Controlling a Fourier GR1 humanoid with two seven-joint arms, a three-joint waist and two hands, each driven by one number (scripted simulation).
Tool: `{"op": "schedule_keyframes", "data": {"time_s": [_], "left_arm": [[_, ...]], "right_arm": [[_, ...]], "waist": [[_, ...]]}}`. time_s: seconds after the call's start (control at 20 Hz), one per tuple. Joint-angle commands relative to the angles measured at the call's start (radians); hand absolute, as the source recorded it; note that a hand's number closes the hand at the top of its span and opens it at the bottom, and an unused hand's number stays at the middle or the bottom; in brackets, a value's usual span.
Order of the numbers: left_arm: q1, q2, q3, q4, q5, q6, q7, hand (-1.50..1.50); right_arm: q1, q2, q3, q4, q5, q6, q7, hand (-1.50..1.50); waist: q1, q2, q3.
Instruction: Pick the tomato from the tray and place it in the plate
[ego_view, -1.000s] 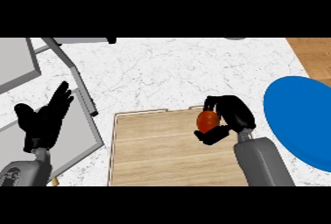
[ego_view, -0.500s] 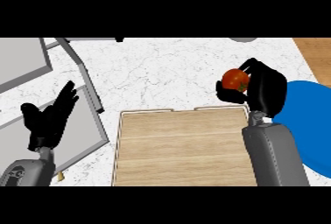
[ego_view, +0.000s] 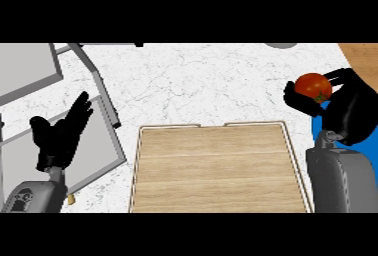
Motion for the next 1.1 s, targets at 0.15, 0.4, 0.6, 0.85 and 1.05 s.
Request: {"op": "schedule_keyframes", "data": {"time_s": [0.15,0.4,0.6,0.85,1.05], "left_arm": [[0.017,0.028,0.039,-0.043,0.022,-0.054,0.021,0.0],[0.051,-0.02,0.02,-0.07,-0.01,-0.026,0.021,0.0],[0.002,0.006,0.045,-0.018,-0.015,-0.046,0.015,0.0],[0.016,-0.028,0.021,-0.025,-0.047,-0.014,-0.001,0.0],[0.003,0.001,0.057,-0.05,-0.013,-0.05,0.056,0.0]], "right_arm": [[0.122,-0.103,-0.133,-0.079,-0.127,0.011,-0.025,1.5],[0.147,-0.207,-0.242,0.039,-0.281,-0.029,-0.141,1.5],[0.189,-0.275,-0.28,0.121,-0.341,0.05,-0.192,1.5],[0.18,-0.265,-0.376,0.26,-0.564,0.086,-0.284,1.5],[0.245,-0.311,-0.368,0.319,-0.647,0.141,-0.475,-1.5]], "waist": [[0.003,0.0,0.0],[0.006,0.001,0.001],[0.002,0.001,0.0],[0.002,0.001,0.001],[0.003,0.001,0.001]]}}
